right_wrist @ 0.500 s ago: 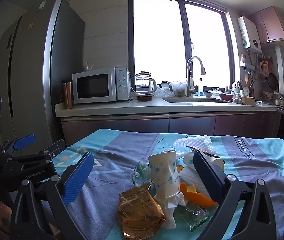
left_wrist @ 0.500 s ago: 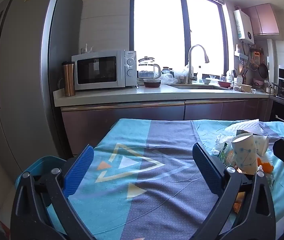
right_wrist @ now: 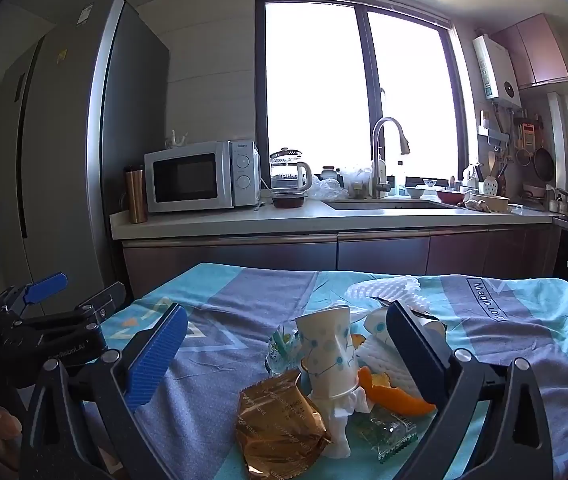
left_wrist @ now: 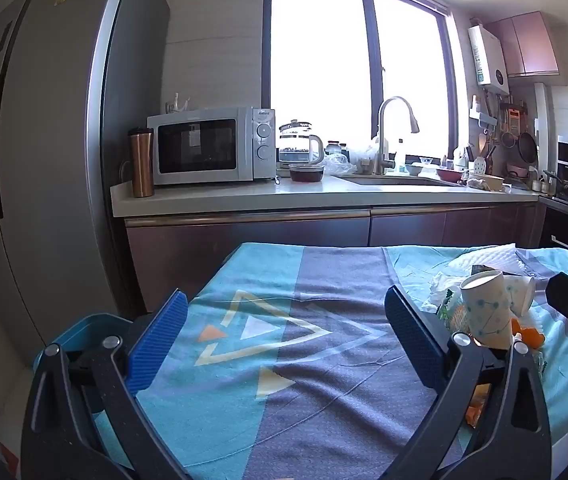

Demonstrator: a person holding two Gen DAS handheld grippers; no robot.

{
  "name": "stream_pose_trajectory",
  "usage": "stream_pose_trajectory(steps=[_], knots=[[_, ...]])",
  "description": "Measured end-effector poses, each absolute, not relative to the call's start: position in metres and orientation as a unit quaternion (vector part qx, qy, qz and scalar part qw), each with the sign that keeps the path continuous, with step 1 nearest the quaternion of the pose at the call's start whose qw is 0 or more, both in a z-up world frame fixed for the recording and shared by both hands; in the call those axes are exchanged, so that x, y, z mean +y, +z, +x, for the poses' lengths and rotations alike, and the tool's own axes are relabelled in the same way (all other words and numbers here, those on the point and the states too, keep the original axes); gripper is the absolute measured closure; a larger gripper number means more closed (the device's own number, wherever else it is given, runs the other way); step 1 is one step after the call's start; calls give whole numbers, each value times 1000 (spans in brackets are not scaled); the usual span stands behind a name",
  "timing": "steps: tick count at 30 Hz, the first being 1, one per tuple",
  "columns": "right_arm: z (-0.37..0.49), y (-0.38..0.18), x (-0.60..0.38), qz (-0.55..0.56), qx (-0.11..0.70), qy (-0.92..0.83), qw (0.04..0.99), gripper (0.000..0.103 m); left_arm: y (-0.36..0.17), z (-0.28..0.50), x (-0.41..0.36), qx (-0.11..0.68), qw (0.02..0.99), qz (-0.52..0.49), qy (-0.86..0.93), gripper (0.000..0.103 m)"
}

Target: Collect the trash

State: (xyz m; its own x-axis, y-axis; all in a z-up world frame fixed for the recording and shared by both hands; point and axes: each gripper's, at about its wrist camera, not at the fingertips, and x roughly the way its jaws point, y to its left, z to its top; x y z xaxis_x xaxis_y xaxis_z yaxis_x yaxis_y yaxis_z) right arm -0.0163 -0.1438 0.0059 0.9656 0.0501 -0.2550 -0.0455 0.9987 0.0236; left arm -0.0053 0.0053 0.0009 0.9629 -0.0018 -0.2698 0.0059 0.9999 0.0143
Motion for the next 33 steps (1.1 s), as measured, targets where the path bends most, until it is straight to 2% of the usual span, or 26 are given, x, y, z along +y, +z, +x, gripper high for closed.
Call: stream_pose_trajectory(steps=[33], knots=[[-9,4,-148,16,123,28,992,7,2,-15,4,113,994,12,-2,6]])
